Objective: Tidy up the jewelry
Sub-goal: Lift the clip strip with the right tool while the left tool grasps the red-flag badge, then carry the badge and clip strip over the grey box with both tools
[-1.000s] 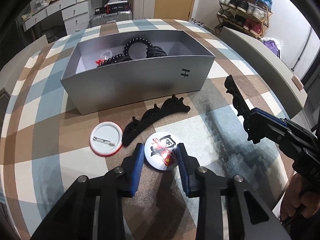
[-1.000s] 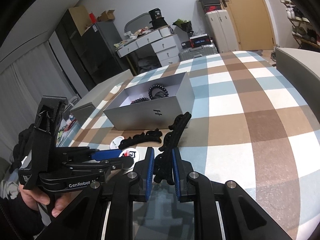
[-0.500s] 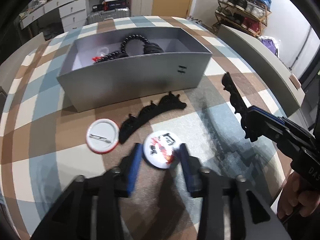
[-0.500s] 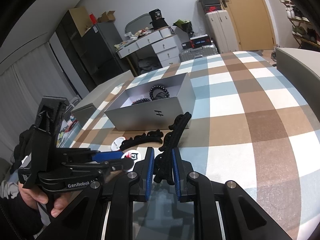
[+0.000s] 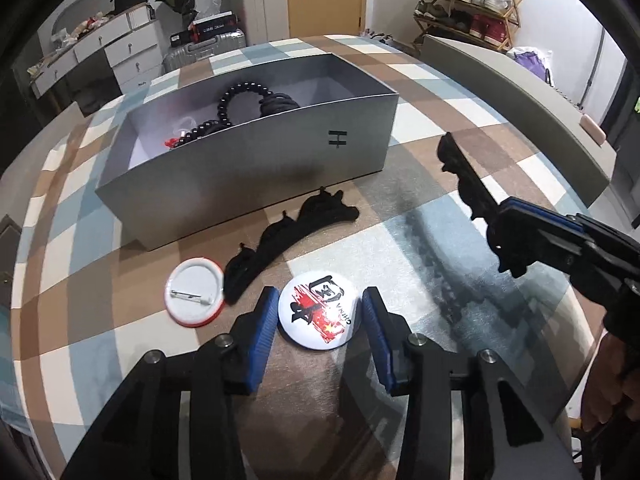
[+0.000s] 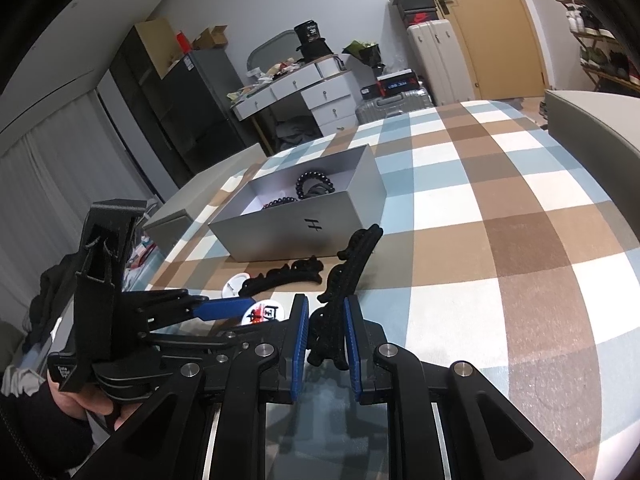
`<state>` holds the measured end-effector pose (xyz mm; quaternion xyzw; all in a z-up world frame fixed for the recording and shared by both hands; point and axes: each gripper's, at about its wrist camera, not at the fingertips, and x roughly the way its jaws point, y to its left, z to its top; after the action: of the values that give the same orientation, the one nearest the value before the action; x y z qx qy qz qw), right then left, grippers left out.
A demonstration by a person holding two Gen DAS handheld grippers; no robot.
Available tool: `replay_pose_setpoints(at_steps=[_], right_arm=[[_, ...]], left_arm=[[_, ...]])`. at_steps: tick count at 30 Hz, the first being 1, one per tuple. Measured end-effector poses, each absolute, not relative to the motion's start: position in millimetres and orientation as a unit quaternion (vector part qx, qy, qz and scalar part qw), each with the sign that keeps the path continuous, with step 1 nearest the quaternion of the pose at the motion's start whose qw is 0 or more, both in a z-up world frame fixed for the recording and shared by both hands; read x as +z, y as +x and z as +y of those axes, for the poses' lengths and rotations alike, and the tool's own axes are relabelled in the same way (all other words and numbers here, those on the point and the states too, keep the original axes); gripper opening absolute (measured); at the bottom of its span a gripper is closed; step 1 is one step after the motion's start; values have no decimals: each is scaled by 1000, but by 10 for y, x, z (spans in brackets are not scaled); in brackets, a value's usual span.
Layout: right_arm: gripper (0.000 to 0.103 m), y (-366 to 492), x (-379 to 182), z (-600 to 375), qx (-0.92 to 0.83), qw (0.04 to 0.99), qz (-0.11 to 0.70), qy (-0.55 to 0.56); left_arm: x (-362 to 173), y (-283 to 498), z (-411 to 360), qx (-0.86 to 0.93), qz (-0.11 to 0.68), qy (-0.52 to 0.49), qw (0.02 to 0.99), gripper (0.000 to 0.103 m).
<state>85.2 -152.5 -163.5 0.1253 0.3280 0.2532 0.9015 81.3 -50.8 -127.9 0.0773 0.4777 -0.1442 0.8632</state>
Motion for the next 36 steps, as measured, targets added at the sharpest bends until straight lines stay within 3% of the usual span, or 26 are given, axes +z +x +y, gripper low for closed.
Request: replay_pose_setpoints(at_steps=[17,25,36], right_arm=[[17,888,-1280,-1394,265,910,302,101],[17,1300,-1025,-1239,305,899,291,116],[17,1843,-966,-944,346,880,307,108]], left_arm=[[-741,774,-230,-123,426,36,896,37],[-471,1043,-27,-128,395,7,910,37],[-520,1493,181,-133,402,-40,905,37]])
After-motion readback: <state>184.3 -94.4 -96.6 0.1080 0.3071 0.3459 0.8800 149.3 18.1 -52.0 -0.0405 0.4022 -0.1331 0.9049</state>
